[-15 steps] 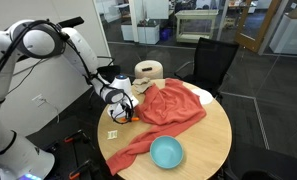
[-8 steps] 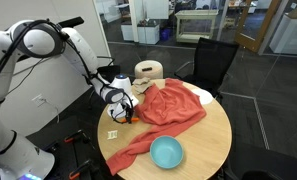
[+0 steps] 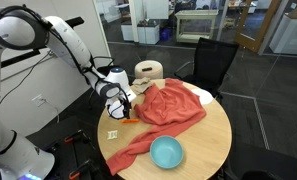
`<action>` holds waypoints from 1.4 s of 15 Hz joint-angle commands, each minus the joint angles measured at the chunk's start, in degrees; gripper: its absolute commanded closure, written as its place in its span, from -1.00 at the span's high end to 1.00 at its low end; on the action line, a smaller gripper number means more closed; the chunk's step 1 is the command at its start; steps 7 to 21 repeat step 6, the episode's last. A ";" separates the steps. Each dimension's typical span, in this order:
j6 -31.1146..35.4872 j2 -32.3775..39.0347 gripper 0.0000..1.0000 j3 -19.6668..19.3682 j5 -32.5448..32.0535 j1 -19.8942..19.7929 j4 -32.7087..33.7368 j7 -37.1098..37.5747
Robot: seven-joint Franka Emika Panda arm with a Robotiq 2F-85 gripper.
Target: Pick up the pen from the bowl and place it on the table
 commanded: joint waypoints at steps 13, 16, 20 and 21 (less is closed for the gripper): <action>-0.14 -6.03 1.00 -2.72 -1.18 1.74 -4.80 0.46; -0.14 -6.03 1.00 -2.72 -1.18 1.74 -4.80 0.46; -0.14 -6.03 1.00 -2.72 -1.18 1.74 -4.80 0.46; -0.14 -6.03 1.00 -2.72 -1.18 1.74 -4.80 0.46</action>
